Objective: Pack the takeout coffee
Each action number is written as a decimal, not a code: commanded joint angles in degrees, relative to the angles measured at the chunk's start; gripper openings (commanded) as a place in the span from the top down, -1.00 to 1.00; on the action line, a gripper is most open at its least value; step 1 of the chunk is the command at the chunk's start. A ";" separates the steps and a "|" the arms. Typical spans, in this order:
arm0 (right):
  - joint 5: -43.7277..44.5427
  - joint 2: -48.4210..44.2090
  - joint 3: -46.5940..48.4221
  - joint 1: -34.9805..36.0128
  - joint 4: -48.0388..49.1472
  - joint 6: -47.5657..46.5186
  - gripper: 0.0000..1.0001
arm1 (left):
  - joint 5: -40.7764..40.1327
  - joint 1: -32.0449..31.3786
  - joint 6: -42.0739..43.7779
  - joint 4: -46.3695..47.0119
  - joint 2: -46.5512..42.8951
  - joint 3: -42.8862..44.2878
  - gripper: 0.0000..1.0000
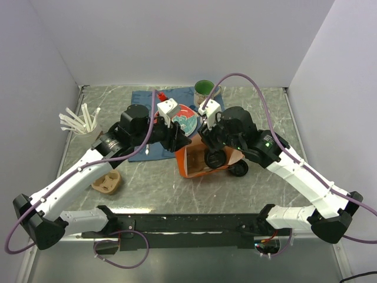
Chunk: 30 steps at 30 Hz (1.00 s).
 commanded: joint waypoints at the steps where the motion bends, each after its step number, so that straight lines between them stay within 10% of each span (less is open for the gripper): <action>1: -0.33 -1.39 0.11 -0.36 0.99 1.57 -0.10 | 1.77 -0.89 3.27 3.53 1.66 2.68 -0.09; 16: -0.59 -0.77 0.55 -0.36 0.81 2.53 -0.09 | -2.26 -3.44 7.58 4.94 4.38 4.35 0.00; 24: -1.99 -1.48 1.34 -0.36 -0.33 2.80 -0.09 | -5.95 -4.05 9.34 4.51 5.26 5.58 0.93; 30: -10.76 -5.86 -0.23 -0.36 -2.62 2.97 -0.37 | -15.88 -4.58 1.53 -1.03 1.76 5.94 0.98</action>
